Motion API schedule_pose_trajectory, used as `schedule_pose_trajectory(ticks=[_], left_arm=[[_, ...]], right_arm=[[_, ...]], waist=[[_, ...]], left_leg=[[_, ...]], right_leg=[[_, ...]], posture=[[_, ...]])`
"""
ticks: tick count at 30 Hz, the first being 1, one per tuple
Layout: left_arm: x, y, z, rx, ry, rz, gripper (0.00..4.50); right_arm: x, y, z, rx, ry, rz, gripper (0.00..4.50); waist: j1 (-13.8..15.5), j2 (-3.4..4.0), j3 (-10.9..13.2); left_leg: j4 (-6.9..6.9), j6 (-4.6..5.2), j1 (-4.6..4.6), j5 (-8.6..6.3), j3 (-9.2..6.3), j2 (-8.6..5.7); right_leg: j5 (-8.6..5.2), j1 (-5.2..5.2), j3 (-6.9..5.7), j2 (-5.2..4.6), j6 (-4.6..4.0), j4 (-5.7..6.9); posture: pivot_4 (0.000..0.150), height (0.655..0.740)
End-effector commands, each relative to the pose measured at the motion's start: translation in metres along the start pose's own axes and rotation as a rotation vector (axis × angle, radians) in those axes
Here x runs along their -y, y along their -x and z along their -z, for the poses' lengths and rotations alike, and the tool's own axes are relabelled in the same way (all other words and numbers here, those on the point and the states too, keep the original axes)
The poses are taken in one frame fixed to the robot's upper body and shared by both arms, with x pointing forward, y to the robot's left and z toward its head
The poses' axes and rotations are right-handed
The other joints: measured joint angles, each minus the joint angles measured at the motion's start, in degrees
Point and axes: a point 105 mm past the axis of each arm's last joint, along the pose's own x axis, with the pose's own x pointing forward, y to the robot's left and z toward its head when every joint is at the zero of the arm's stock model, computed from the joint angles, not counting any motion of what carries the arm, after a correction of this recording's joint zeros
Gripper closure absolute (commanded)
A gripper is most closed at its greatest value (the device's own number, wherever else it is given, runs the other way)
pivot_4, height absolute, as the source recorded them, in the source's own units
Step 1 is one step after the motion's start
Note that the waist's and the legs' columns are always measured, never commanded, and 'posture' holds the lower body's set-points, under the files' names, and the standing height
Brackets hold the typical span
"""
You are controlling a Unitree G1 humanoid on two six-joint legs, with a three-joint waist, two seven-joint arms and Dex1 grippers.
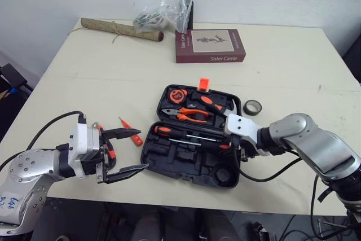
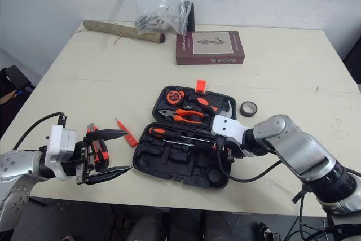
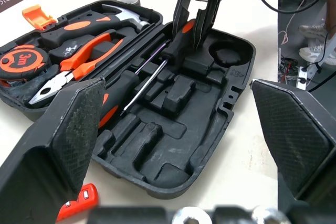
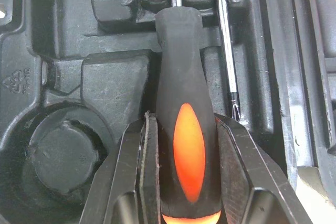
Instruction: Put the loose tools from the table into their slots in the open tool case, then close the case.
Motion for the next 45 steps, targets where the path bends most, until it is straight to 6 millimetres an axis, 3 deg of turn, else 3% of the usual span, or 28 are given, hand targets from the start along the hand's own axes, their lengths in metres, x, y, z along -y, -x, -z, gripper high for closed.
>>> schedule_pose_trajectory(ticks=[1,2,7,15,19,22,27,30,35,45], left_arm=[[0.0,-0.001,-0.006,0.009,-0.022,0.019,0.0],[0.0,-0.001,-0.006,0.009,-0.021,0.018,0.0],[-0.002,0.001,-0.004,0.007,-0.017,0.016,0.0],[-0.003,0.002,-0.002,0.005,-0.012,0.02,0.0],[-0.004,0.001,-0.002,0.009,-0.017,0.02,0.0],[-0.005,0.0,-0.002,0.011,-0.023,0.02,0.0],[-0.007,-0.002,-0.003,0.013,-0.038,0.028,0.0],[-0.007,-0.004,-0.004,0.013,-0.043,0.041,0.0],[-0.007,-0.008,-0.006,0.015,-0.047,0.053,0.0],[-0.006,-0.007,-0.006,0.01,-0.037,0.047,0.0]], right_arm=[[0.003,-0.003,0.008,-0.027,-0.055,0.022,3.47],[0.003,-0.002,0.007,-0.027,-0.052,0.024,3.47],[0.009,0.01,-0.004,0.01,-0.018,0.023,1.16],[0.022,0.046,-0.011,-0.009,0.058,0.006,1.16],[0.014,0.048,-0.03,0.223,0.093,-0.076,1.16],[0.002,0.038,-0.036,0.435,0.083,-0.125,2.0],[-0.002,0.01,-0.026,0.533,0.154,-0.042,4.48],[0.009,0.001,-0.025,0.573,0.163,0.041,4.48],[0.008,-0.016,-0.01,0.535,0.186,0.034,4.48],[0.004,-0.03,-0.016,0.605,0.213,0.018,4.48]], waist=[[0.0,-0.01,0.0],[0.0,-0.01,0.0],[0.0,-0.09,-0.1],[-0.1,-0.02,0.0],[-0.1,-0.03,0.0],[0.0,-0.09,0.0],[0.1,-0.08,0.0],[0.0,-0.08,0.0],[0.0,-0.08,0.0],[-0.1,-0.08,0.0]], left_leg=[[0.0,0.0,0.0,0.0,0.0,0.0],[0.0,0.0,0.0,0.0,0.0,0.0],[0.0,0.0,0.01,0.0,0.01,0.0],[-0.03,0.0,-0.03,0.0,0.03,0.0],[-0.04,0.0,-0.03,0.0,0.04,0.0],[-0.03,-0.02,0.0,0.01,0.05,0.04],[0.05,-0.01,-0.04,0.01,0.04,0.0],[0.15,0.01,-0.01,0.0,0.07,-0.02],[-0.01,-0.04,0.0,0.02,0.07,0.01],[0.06,-0.05,0.04,0.03,0.07,0.03]], right_leg=[[0.0,0.0,0.0,0.0,0.0,0.0],[0.0,0.0,0.0,0.0,0.0,0.01],[0.0,0.0,0.0,0.01,0.0,0.01],[-0.01,-0.06,0.02,0.01,-0.01,-0.01],[-0.01,-0.04,0.02,0.02,-0.01,-0.02],[-0.01,-0.02,0.0,0.07,-0.01,0.02],[0.0,0.0,-0.02,0.03,0.01,0.09],[0.02,0.01,0.02,0.03,0.03,0.12],[0.02,-0.03,0.01,0.07,0.03,0.16],[0.02,-0.02,0.02,0.07,0.03,0.15]], posture=[[0.15,0.74],[0.15,0.74],[0.15,0.74],[0.15,0.74],[0.15,0.74],[0.15,0.74],[0.15,0.74],[0.15,0.74],[0.15,0.74],[0.15,0.74]])
